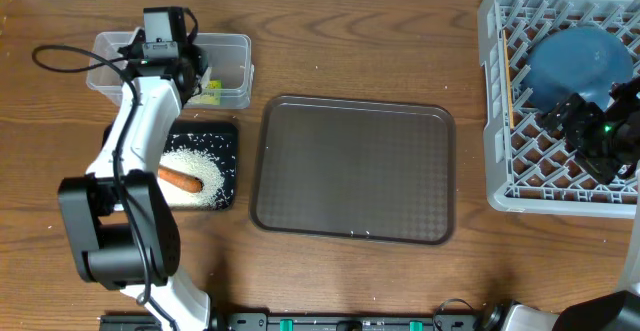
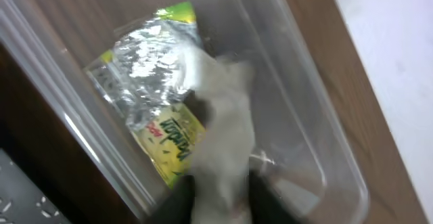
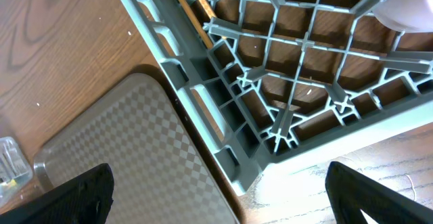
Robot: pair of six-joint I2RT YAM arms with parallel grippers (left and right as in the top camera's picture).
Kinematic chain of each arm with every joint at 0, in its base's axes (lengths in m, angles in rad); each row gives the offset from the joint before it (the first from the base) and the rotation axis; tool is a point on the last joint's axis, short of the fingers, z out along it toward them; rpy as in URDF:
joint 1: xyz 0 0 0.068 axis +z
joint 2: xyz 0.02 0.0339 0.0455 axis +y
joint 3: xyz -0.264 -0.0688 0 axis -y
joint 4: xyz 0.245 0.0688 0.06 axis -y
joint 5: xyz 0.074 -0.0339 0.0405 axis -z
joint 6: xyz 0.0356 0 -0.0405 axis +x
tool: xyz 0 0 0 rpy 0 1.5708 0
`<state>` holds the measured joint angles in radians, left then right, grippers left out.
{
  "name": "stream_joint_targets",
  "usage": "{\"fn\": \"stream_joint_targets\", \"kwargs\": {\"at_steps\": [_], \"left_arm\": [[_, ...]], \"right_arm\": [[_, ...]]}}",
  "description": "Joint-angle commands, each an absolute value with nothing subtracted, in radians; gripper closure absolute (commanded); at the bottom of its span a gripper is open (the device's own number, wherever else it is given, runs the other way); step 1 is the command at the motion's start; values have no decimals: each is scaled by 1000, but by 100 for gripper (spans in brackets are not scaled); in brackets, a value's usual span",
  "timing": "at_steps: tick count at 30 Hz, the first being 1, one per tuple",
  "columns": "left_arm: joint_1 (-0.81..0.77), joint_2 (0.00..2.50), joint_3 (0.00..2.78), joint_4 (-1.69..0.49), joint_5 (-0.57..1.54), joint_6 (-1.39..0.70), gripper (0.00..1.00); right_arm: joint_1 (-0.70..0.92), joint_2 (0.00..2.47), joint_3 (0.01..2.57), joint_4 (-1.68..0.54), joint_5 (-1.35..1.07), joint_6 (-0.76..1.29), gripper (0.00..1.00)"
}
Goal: Sort waste into correct bins and load items into the dishwasher rack
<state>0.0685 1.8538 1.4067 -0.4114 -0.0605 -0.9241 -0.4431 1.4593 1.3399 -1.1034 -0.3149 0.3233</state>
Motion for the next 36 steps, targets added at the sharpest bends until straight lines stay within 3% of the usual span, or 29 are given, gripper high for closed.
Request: {"fn": "stream_joint_targets", "kwargs": {"at_steps": [1, 3, 4, 10, 14, 23, 31, 32, 33, 36], "left_arm": [[76, 1853, 1405, -410, -79, -960, 51], [76, 1849, 1405, -413, -58, -959, 38], [76, 1842, 1405, -416, -30, -959, 36], [78, 1740, 1405, -474, 222, -958, 34], [78, 1609, 1405, -628, 353, -871, 34], [84, 1266, 1400, -1271, 160, -730, 35], [84, 890, 1332, -1499, 163, -729, 34], [84, 850, 1330, -1530, 163, -729, 27], [84, 805, 1330, -1567, 164, -730, 3], [84, 700, 1330, -1628, 163, -730, 2]], "right_arm": [[-452, 1453, 1345, -1104, -318, 306, 1], [-452, 1453, 1345, -1104, -318, 306, 1], [-452, 1453, 1345, -1104, -318, 306, 1], [-452, 1453, 1345, -1104, -318, 306, 1], [-452, 1453, 1345, -1104, -318, 306, 1], [-452, 1453, 1345, -1104, -318, 306, 1], [-452, 1453, 1345, -1104, -318, 306, 1], [-452, 1453, 1345, -1104, -318, 306, 1], [-452, 1453, 1345, -1104, -318, 306, 1], [-452, 1453, 1345, -1104, -318, 306, 1]]}}
